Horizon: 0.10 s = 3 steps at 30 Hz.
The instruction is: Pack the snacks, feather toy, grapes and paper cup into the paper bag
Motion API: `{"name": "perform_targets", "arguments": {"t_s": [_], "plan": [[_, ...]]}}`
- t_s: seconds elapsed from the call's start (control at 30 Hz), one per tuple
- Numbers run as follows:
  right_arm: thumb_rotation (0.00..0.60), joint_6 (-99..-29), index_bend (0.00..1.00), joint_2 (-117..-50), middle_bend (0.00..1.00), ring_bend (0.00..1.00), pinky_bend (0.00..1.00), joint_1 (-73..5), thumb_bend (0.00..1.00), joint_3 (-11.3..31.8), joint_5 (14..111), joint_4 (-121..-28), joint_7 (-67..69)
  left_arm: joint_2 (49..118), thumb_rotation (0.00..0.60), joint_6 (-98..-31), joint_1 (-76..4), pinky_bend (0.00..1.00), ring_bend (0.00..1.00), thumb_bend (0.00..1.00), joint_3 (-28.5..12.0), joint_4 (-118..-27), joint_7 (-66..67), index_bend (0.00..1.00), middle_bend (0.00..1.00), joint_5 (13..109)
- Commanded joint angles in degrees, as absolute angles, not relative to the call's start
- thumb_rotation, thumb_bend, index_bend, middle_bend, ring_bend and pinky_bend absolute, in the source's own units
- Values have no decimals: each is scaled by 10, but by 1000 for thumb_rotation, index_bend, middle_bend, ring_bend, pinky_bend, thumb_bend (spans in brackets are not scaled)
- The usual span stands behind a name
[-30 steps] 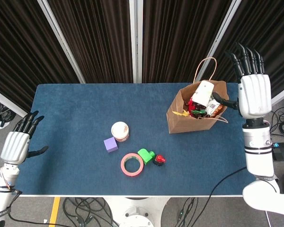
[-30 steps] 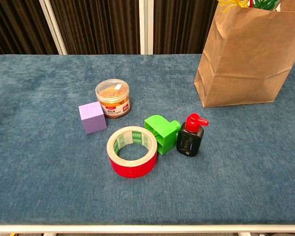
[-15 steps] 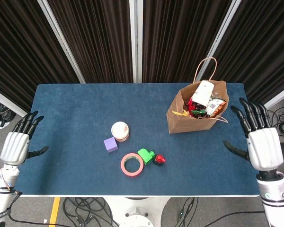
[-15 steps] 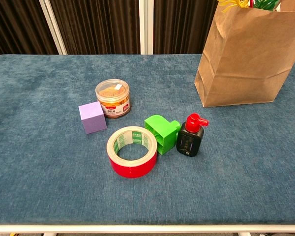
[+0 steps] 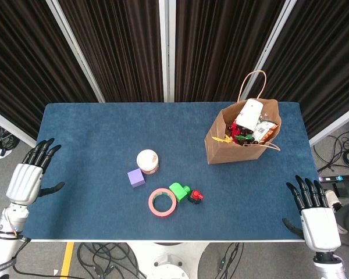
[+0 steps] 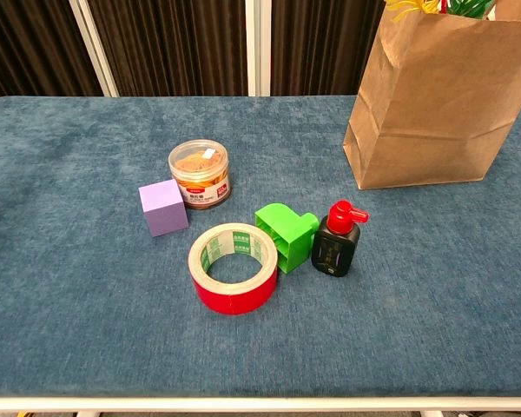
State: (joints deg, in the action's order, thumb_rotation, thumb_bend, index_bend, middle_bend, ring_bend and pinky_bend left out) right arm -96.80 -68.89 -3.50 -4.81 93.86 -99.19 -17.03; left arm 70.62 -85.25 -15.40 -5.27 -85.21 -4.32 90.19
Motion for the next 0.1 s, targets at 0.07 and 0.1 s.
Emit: {"name": "perform_targets", "arguments": {"t_s": [0.07,0.1], "plan": [[600,-954,122,-700,26,0,0,-40,0,-30,930,-980,-172,697,600,-860,-150,177,52,148,-50,-866,-36,161,136,907],[600,-951,122,-702,26,0,0,-40,0,-27,929,-979,-173,696,600,-861,-148,177,52,147,-50,-868,-36,161,136,906]]}}
